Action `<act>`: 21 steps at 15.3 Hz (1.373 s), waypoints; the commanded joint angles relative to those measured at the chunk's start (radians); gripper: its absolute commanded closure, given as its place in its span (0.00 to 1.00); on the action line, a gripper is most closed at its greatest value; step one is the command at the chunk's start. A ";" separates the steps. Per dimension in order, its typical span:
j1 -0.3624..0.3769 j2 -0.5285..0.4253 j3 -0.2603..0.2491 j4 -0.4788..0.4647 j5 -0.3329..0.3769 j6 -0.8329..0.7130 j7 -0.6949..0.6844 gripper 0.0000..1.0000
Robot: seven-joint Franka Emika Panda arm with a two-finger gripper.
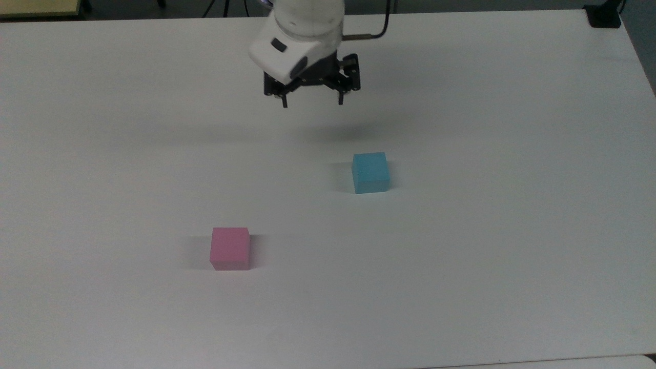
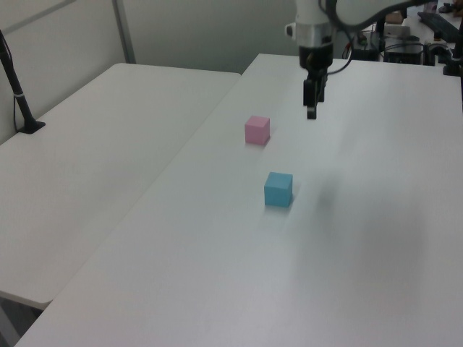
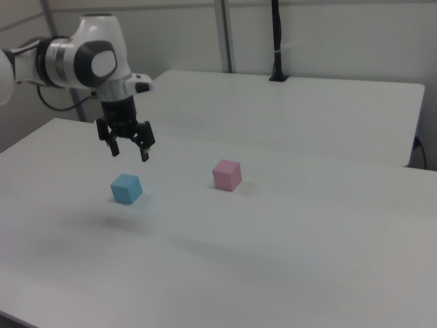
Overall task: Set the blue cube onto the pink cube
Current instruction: 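Move the gripper over the light-blue cube and lower it, then close the gripper on the light-blue cube and lift it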
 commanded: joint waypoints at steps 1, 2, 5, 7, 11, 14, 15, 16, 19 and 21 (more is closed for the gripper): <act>0.087 0.118 -0.009 0.030 0.005 0.105 -0.012 0.00; 0.102 0.147 -0.009 0.030 0.006 0.137 -0.011 0.00; 0.158 0.225 -0.012 0.030 0.000 0.214 0.050 0.00; 0.172 0.262 -0.011 0.030 -0.021 0.272 0.093 0.00; 0.188 0.291 -0.011 0.030 -0.058 0.333 0.156 0.03; 0.182 0.282 -0.011 0.031 -0.072 0.332 0.147 0.84; 0.178 0.276 -0.012 0.039 -0.068 0.327 0.146 0.97; 0.172 0.261 -0.014 0.057 -0.061 0.317 0.140 0.99; 0.103 0.245 -0.023 0.166 -0.054 0.239 0.118 0.99; 0.064 0.248 -0.056 0.198 -0.052 0.226 0.078 0.97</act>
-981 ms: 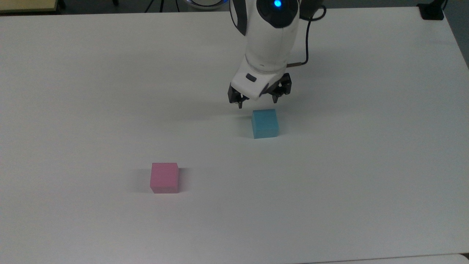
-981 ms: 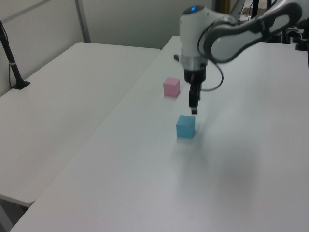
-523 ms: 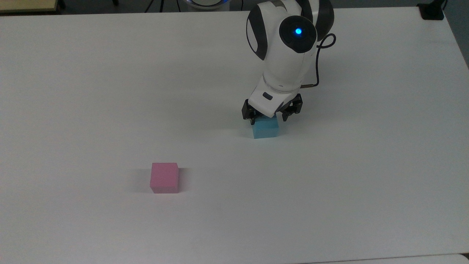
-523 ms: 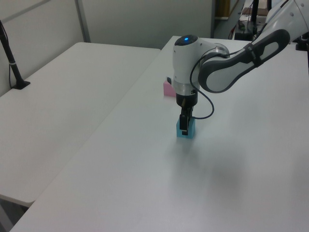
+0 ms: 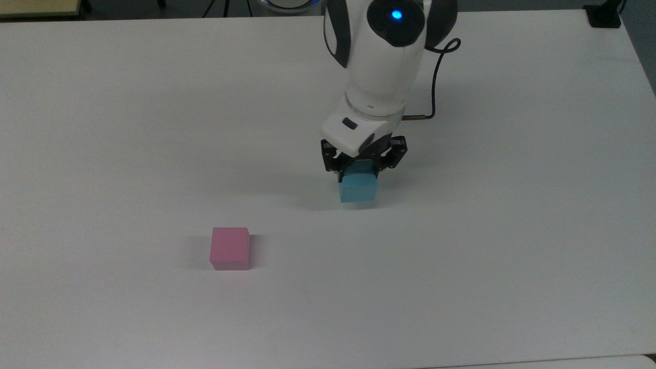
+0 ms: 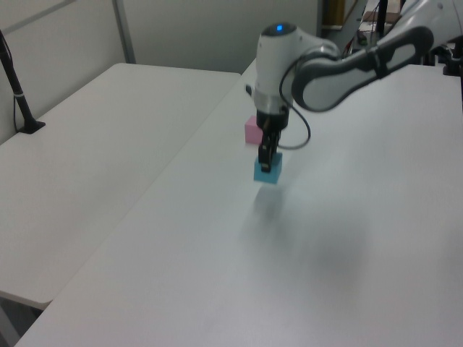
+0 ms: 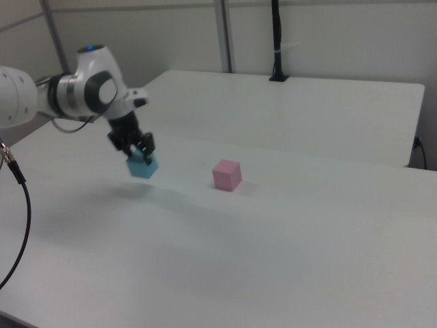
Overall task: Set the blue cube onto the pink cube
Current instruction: 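Carry the held blue cube over the pink cube and lower it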
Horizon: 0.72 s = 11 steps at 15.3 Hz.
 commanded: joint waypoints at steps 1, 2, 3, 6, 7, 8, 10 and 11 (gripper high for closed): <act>-0.070 -0.010 -0.077 0.090 0.019 -0.061 -0.089 0.95; -0.085 -0.002 -0.100 0.113 0.025 -0.059 -0.119 0.94; -0.107 0.013 -0.113 0.136 0.034 -0.059 -0.142 0.94; -0.148 0.050 -0.150 0.187 0.062 -0.058 -0.202 0.94; -0.153 0.071 -0.169 0.208 0.074 -0.055 -0.214 0.94; -0.156 0.097 -0.185 0.233 0.089 -0.050 -0.225 0.94; -0.155 0.154 -0.205 0.288 0.105 -0.047 -0.237 0.93; -0.153 0.172 -0.206 0.304 0.108 -0.042 -0.235 0.93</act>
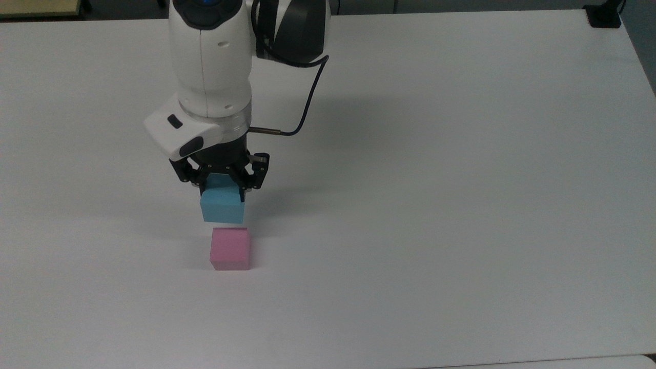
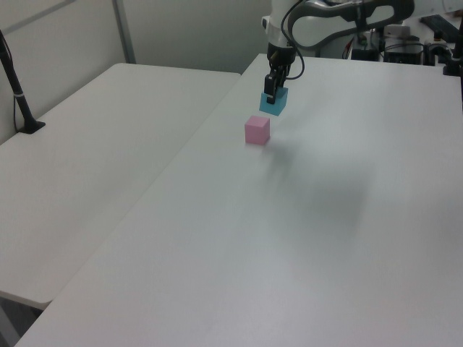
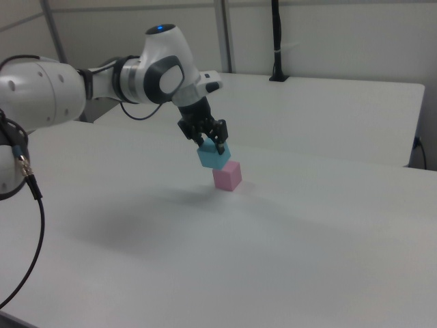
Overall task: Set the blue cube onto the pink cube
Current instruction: 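Carry the held blue cube over the pink cube and lower it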
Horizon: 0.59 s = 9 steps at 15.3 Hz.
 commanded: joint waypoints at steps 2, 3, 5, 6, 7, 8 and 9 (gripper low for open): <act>0.022 0.107 -0.034 0.112 0.052 0.030 -0.022 0.90; 0.023 0.121 -0.034 0.113 0.057 0.044 -0.022 0.90; 0.025 0.148 -0.037 0.141 0.059 0.064 -0.016 0.90; 0.026 0.162 -0.037 0.150 0.059 0.076 -0.004 0.90; 0.026 0.167 -0.037 0.155 0.059 0.082 0.001 0.90; 0.026 0.168 -0.037 0.155 0.059 0.084 0.001 0.90; 0.026 0.168 -0.037 0.155 0.057 0.084 -0.001 0.88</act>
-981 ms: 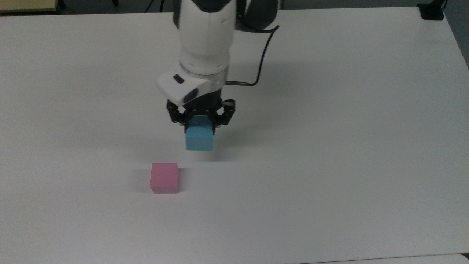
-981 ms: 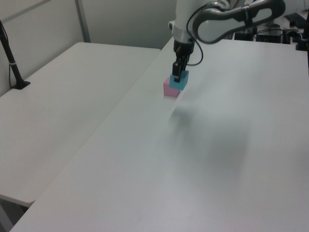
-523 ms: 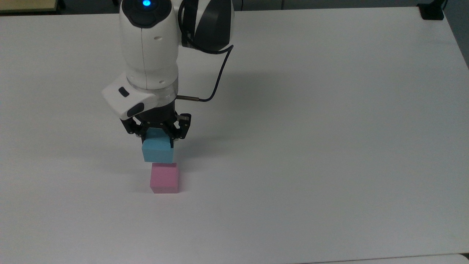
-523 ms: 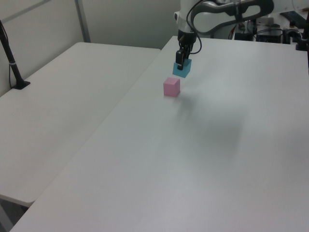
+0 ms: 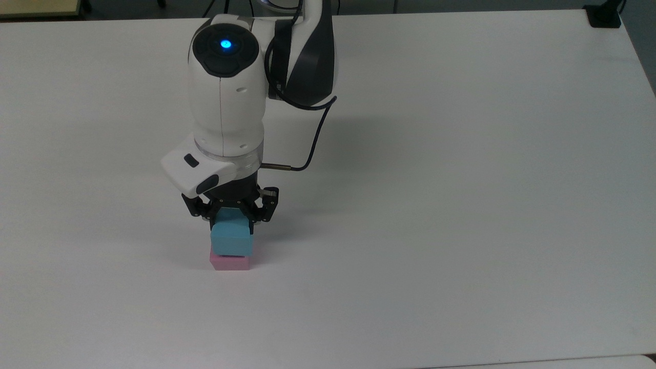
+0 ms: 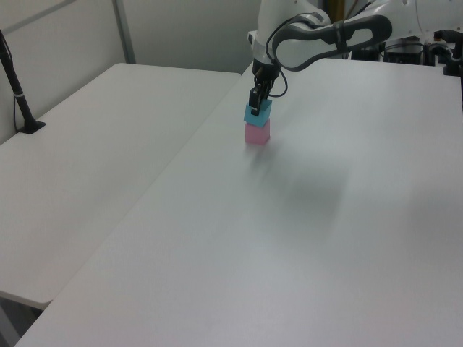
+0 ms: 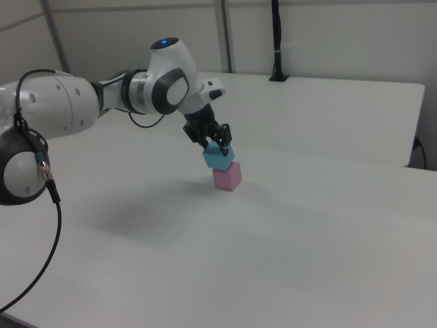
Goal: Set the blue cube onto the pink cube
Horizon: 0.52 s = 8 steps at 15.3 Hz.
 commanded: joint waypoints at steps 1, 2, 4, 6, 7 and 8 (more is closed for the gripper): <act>0.017 0.026 -0.029 0.034 0.026 0.009 0.002 0.80; 0.017 0.026 -0.029 0.031 0.028 0.009 0.000 0.63; 0.017 0.026 -0.048 0.026 0.041 0.003 -0.003 0.00; 0.021 0.021 -0.075 0.023 0.080 -0.002 -0.006 0.00; 0.029 0.015 -0.088 0.013 0.081 -0.002 -0.005 0.00; 0.037 0.008 -0.095 0.011 0.081 -0.003 0.002 0.00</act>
